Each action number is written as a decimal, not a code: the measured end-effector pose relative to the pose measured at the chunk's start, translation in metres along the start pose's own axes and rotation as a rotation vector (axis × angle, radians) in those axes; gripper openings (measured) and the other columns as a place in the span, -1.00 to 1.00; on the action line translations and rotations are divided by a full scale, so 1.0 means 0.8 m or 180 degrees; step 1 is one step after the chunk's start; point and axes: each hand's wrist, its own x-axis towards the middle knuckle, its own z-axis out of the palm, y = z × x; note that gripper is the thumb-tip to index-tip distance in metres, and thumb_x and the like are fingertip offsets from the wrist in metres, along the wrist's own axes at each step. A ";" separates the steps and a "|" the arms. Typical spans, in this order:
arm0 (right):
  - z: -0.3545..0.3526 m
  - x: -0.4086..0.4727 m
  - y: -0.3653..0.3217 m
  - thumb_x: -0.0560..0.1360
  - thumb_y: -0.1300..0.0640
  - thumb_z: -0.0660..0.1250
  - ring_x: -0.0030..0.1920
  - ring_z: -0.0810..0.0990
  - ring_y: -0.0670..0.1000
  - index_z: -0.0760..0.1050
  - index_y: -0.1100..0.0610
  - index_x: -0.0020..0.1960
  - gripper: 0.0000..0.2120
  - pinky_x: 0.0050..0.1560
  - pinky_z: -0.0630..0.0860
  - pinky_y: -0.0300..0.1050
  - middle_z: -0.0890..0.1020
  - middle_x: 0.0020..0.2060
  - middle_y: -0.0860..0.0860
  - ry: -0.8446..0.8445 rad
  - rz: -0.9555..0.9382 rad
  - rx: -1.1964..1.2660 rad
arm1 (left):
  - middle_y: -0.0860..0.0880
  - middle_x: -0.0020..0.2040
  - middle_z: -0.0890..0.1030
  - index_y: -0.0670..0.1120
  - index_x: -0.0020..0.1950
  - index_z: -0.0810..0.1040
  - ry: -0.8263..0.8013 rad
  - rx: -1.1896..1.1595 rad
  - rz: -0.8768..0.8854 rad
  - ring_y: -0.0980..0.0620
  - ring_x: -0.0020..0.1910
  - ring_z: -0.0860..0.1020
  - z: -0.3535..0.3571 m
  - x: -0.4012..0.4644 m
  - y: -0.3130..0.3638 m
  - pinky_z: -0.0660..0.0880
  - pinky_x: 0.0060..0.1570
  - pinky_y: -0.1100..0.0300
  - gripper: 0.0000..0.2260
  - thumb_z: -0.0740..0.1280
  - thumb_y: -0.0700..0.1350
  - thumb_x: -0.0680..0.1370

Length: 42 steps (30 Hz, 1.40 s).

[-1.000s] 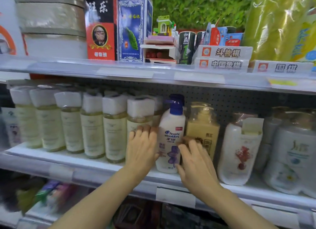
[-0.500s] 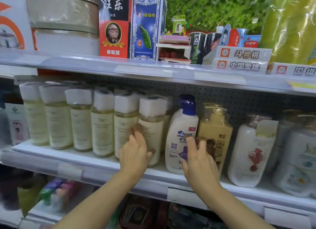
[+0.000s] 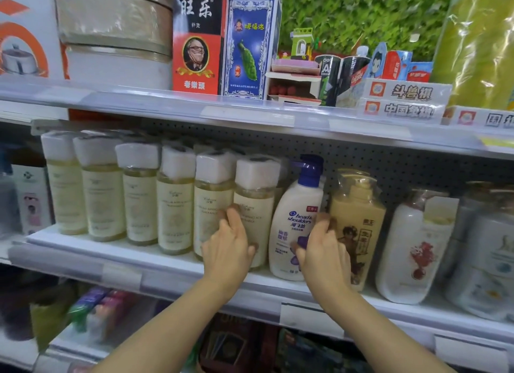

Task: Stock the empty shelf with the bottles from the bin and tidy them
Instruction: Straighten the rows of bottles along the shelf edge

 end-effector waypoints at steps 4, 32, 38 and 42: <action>-0.011 -0.006 0.005 0.52 -0.03 0.32 0.09 0.55 0.12 0.13 0.11 0.30 -0.48 -0.08 0.45 -0.05 0.43 0.15 0.07 0.0218 0.0055 0.0140 | -0.06 0.16 0.42 -0.08 0.33 0.07 0.0066 -0.0009 0.0093 -0.06 0.05 0.55 -0.006 -0.005 0.003 0.44 -0.14 0.08 -0.42 0.33 0.10 0.52; -0.038 -0.006 0.085 0.54 -0.01 0.31 0.10 0.56 0.14 0.06 0.23 0.46 -0.33 0.01 0.52 -0.05 0.49 0.14 0.16 -0.0195 0.0684 -0.0104 | -0.11 0.12 0.56 -0.16 0.24 0.31 -0.0423 0.0044 0.0404 -0.14 0.11 0.57 0.021 -0.003 0.067 0.51 0.03 0.03 -0.61 0.30 0.05 0.55; -0.039 -0.006 0.092 0.57 0.06 0.27 0.07 0.56 0.15 -0.03 0.23 0.50 -0.33 -0.08 0.46 -0.08 0.50 0.12 0.17 -0.0194 0.0537 -0.0203 | -0.06 0.09 0.58 -0.14 0.37 0.15 -0.0131 0.0029 0.0463 -0.09 0.05 0.59 0.013 -0.009 0.074 0.49 -0.10 0.06 -0.44 0.31 0.09 0.53; -0.044 -0.012 0.093 0.56 0.05 0.28 0.10 0.55 0.14 0.00 0.23 0.48 -0.35 -0.08 0.46 -0.08 0.45 0.20 0.15 -0.0176 0.0517 -0.0099 | -0.06 0.12 0.55 -0.12 0.32 0.13 -0.0153 0.0051 0.0601 -0.12 0.03 0.59 0.011 -0.018 0.085 0.38 -0.20 0.10 -0.49 0.29 0.07 0.54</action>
